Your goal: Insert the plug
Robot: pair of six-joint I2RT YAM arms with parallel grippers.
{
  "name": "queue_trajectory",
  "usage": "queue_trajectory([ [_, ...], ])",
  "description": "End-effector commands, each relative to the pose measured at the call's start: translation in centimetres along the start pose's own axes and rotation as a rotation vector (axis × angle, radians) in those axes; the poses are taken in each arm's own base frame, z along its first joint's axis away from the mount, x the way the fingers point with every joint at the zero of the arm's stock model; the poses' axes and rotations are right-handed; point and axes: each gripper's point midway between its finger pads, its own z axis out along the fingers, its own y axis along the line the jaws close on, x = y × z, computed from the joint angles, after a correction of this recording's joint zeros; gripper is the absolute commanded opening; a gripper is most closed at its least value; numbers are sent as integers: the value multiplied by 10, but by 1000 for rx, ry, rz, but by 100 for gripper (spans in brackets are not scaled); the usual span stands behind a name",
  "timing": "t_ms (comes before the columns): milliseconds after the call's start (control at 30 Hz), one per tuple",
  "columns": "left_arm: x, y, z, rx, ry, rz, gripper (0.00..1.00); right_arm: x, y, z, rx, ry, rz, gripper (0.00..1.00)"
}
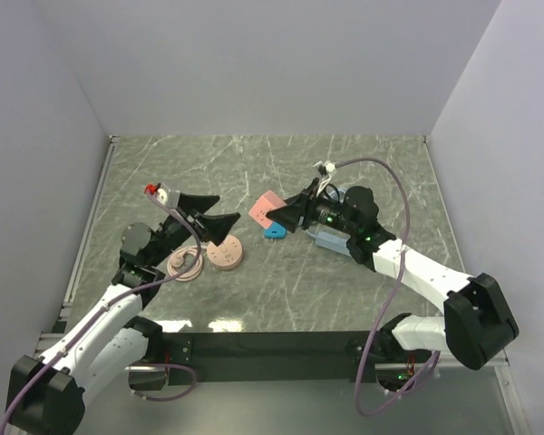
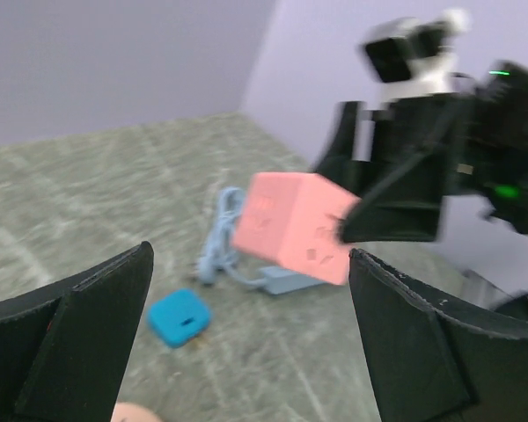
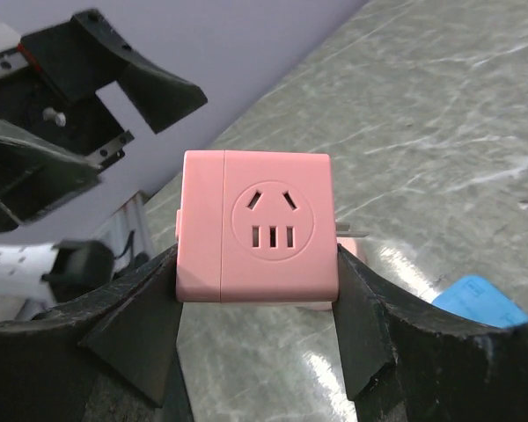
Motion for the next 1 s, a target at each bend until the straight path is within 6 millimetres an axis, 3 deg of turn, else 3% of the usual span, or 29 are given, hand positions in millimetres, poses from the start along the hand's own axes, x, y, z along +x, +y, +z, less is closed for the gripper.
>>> queue_trajectory([
  [0,-15,-53,-7,259,-20,-35,99,-15,31,-4,-192,29,-23,29],
  [67,-17,-64,-9,326,-18,-40,99,-14,42,-7,-284,50,-25,29],
  [533,14,-53,10,330,123,-162,99,-22,71,-28,-527,74,-39,29],
  [967,23,-66,13,440,149,-246,99,-22,67,-20,-539,83,-35,28],
])
